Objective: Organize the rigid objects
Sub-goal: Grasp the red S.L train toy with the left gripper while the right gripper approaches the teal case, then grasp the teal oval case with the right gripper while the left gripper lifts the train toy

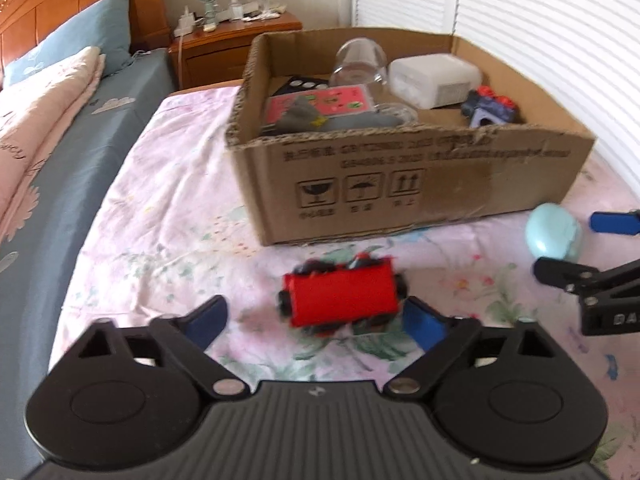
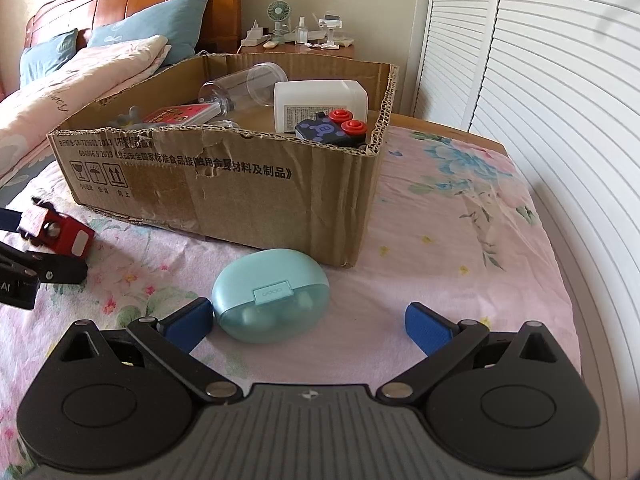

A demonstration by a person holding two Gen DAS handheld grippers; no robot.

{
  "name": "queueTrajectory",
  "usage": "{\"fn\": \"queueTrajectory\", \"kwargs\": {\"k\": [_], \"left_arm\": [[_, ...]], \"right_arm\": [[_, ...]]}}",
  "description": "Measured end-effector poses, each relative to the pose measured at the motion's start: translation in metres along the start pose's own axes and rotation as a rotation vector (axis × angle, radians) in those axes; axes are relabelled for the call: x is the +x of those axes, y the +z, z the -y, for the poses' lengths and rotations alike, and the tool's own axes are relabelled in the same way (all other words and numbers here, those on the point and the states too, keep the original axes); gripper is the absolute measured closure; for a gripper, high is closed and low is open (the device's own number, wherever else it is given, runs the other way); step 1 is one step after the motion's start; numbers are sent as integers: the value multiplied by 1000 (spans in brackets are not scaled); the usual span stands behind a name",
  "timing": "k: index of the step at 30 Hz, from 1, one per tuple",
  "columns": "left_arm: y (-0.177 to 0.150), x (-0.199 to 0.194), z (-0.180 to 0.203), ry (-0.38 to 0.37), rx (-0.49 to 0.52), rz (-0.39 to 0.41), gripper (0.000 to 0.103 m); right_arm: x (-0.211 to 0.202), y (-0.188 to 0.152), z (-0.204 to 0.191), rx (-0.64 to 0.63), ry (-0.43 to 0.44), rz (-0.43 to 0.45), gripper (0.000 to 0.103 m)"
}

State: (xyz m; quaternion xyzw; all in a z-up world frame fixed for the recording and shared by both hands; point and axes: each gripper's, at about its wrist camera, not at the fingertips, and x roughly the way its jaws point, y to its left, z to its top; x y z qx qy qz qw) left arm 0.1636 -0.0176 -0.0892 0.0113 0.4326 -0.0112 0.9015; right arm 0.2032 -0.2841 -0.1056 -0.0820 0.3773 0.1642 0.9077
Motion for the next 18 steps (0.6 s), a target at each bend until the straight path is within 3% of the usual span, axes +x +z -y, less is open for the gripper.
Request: {"fn": "queueTrajectory", "kwargs": {"k": [5, 15, 18], "left_arm": [[0, -1, 5, -33, -15, 7, 32], [-13, -14, 2, -45, 3, 0, 33], [-15, -17, 4, -64, 32, 0, 42]], "right_arm": [[2, 2, -3, 4, -6, 1, 0], [5, 7, -8, -21, 7, -14, 0], [5, 8, -12, -49, 18, -8, 0]]}}
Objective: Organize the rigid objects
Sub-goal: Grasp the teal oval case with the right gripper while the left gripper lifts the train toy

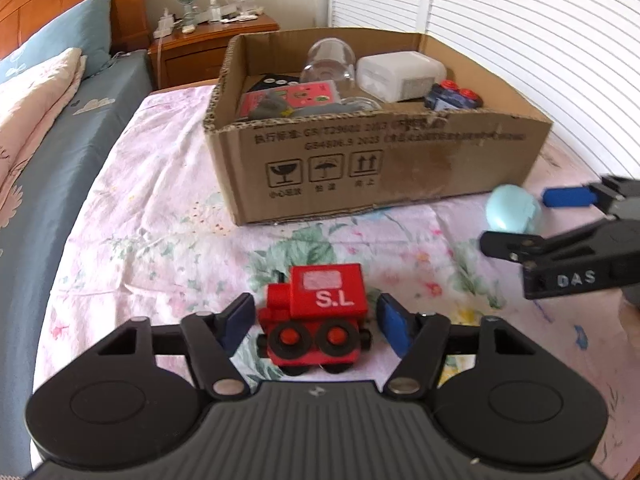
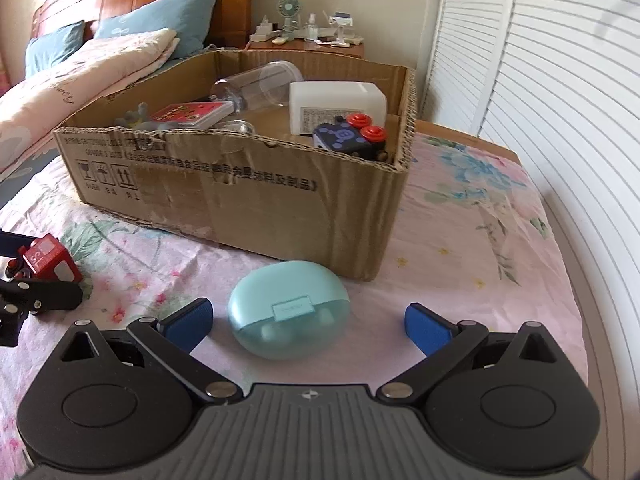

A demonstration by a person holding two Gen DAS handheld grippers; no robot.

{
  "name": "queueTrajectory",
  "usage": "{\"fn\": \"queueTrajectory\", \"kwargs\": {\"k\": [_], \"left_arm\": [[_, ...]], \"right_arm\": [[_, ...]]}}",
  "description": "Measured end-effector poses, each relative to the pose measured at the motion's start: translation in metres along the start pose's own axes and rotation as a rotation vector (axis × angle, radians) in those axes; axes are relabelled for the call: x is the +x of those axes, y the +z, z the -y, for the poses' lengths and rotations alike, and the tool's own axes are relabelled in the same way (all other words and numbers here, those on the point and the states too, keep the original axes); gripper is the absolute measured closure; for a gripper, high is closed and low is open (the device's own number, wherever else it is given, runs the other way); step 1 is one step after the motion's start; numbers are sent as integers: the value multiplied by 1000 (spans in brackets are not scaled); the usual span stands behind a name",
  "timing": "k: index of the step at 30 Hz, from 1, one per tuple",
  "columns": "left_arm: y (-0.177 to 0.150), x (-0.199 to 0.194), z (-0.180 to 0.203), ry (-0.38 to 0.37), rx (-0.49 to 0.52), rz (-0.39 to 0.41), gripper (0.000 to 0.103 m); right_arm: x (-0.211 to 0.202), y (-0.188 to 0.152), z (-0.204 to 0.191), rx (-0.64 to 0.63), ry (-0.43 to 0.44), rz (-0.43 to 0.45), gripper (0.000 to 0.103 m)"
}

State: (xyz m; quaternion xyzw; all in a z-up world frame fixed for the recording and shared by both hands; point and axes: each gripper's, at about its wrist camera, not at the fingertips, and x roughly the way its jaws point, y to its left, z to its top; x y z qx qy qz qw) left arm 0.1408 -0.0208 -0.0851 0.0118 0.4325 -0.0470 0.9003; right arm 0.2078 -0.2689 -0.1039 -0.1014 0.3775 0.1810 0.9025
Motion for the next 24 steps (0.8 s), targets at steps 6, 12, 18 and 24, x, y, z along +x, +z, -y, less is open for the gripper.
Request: {"fn": "queueTrajectory", "kwargs": {"k": [6, 12, 18, 24], "left_arm": [[-3, -3, 7, -29, 58, 4, 49], [2, 0, 3, -48, 55, -5, 49], [4, -1, 8, -48, 137, -9, 49], [9, -6, 9, -71, 204, -26, 49]], "right_arm": [[-3, 2, -4, -21, 40, 3, 11], [-7, 4, -8, -28, 46, 3, 26], [-10, 7, -8, -25, 33, -19, 37], [-21, 3, -11, -64, 43, -34, 37]]}}
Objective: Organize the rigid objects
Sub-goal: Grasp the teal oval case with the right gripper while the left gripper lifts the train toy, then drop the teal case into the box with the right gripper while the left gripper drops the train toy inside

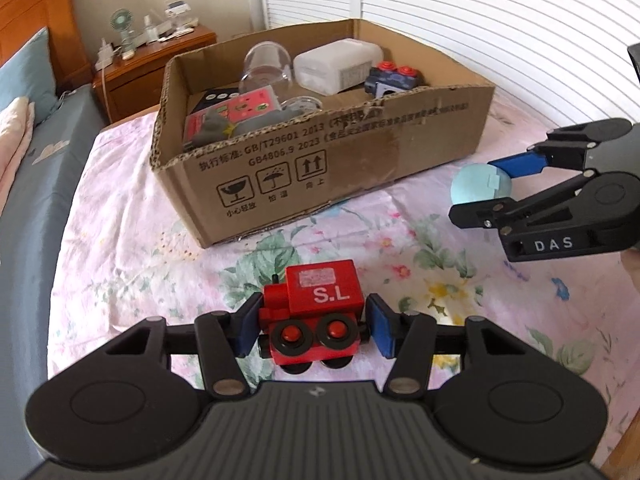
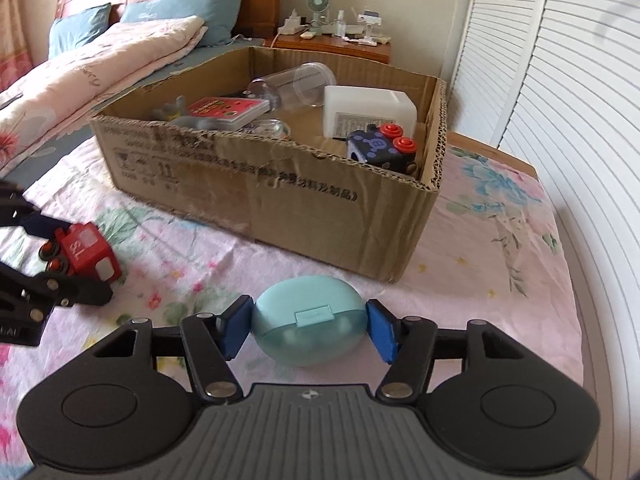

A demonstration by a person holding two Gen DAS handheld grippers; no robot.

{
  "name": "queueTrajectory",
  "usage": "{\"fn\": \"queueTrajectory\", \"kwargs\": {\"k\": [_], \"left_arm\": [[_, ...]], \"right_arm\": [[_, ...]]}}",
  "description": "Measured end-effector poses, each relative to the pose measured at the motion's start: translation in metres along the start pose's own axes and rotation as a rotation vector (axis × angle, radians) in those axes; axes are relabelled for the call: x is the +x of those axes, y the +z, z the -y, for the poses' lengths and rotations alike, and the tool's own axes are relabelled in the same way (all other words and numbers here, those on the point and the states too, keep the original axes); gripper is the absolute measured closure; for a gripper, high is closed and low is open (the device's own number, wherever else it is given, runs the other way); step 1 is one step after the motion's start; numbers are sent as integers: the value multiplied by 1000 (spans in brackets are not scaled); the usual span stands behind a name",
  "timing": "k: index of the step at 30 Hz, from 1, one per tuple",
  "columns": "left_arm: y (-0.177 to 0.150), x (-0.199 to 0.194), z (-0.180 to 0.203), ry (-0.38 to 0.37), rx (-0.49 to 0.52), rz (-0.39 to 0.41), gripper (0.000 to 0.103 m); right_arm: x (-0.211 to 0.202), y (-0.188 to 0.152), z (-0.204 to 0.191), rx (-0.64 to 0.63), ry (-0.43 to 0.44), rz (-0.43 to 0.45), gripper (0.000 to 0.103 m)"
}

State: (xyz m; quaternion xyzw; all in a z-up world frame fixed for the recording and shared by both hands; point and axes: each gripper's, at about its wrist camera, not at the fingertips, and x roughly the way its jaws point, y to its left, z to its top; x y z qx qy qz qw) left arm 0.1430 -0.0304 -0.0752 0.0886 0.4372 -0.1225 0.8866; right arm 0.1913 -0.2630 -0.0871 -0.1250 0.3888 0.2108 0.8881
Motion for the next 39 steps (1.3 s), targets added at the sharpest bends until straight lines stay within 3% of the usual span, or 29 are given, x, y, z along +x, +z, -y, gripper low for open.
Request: {"fn": "queueTrajectory", "kwargs": {"k": [9, 19, 26, 33, 35, 39], "left_arm": [[14, -20, -4, -43, 53, 10, 49], [59, -53, -17, -79, 61, 105, 49], [91, -48, -33, -26, 50, 152, 49], [111, -35, -48, 6, 43, 157, 49], [117, -31, -51, 13, 42, 157, 49], [129, -24, -52, 7, 40, 162, 49]], "right_arm": [[-32, 11, -6, -57, 39, 16, 37], [-68, 66, -8, -76, 57, 153, 37], [-30, 110, -5, -49, 30, 136, 37], [6, 116, -9, -27, 53, 77, 37], [5, 113, -10, -21, 57, 87, 35], [-8, 104, -7, -2, 57, 105, 12]]}}
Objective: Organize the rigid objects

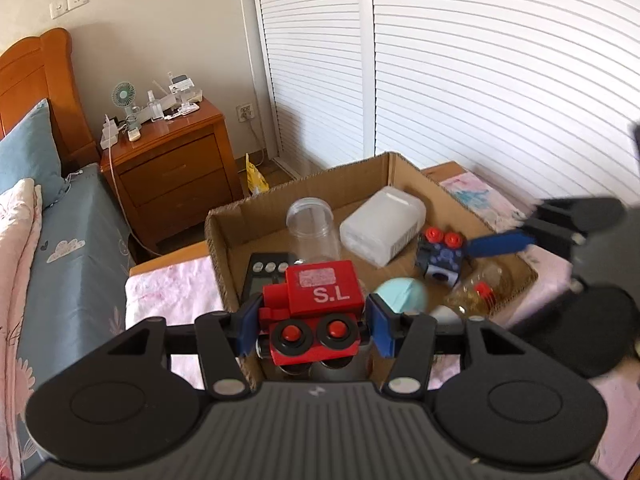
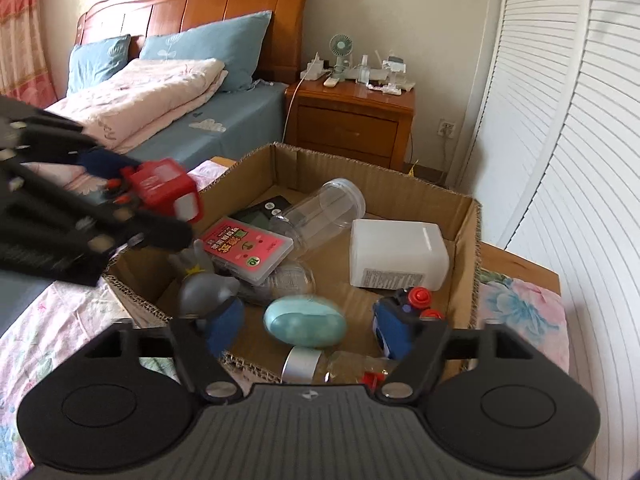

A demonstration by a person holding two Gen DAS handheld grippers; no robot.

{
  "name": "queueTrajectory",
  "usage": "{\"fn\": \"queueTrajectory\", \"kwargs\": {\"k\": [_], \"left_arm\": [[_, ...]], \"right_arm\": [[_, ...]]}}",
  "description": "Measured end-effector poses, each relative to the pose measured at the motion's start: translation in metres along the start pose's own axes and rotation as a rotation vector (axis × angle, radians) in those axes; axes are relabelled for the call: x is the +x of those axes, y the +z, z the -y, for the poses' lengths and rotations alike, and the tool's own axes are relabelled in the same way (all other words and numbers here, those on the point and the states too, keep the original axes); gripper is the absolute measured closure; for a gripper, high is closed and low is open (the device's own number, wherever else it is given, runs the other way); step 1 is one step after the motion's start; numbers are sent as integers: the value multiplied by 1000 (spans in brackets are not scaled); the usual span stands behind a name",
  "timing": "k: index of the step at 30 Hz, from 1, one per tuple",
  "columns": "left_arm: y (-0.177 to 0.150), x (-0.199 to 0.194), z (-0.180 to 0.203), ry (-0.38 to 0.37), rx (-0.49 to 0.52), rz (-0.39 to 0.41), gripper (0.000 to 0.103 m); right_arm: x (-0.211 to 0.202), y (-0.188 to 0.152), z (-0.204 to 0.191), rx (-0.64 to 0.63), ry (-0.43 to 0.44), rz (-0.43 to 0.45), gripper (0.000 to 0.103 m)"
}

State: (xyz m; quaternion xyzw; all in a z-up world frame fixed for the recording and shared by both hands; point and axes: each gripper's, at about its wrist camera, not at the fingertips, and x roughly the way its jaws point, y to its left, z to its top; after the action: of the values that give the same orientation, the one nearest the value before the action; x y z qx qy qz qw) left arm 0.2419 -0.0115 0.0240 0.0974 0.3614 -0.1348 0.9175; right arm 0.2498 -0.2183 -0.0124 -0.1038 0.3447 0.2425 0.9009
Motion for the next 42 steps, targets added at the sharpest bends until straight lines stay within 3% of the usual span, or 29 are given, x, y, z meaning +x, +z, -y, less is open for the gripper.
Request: {"fn": "queueTrajectory", "kwargs": {"k": [7, 14, 16, 17, 18, 19, 23, 26, 29, 34, 39, 42], "left_arm": [[26, 30, 17, -28, 19, -8, 49], [40, 67, 22, -20, -32, -51, 47], [41, 70, 21, -25, -45, -52, 37], [41, 69, 20, -16, -50, -42, 25], [39, 65, 20, 4, -51, -21, 14], [38, 60, 20, 22, -48, -3, 11], [31, 30, 22, 54, -7, 53, 8], [18, 2, 21, 89, -18, 81, 6], [3, -23, 22, 105, -47, 74, 6], [-34, -54, 31, 218, -94, 33, 6], [-57, -67, 34, 162, -202, -34, 6], [-64, -72, 37, 137, -217, -60, 6]], "right_arm": [[-35, -19, 1, 9, -21, 15, 8], [-58, -26, 1, 13, -55, 37, 6], [-61, -26, 2, 22, -58, 40, 5], [-63, -26, 2, 27, -61, 43, 5], [-65, -25, 2, 30, -65, 45, 3], [-66, -25, 2, 35, -69, 45, 1], [-68, -24, 1, 68, -86, 32, 0], [-63, -24, 2, 128, -134, -25, 0], [-60, -26, 6, 205, -178, -82, 0], [-67, -38, 3, 309, -229, -121, 0], [-74, -52, -7, 362, -258, -148, 0], [-81, -57, -11, 380, -271, -152, 0]]}}
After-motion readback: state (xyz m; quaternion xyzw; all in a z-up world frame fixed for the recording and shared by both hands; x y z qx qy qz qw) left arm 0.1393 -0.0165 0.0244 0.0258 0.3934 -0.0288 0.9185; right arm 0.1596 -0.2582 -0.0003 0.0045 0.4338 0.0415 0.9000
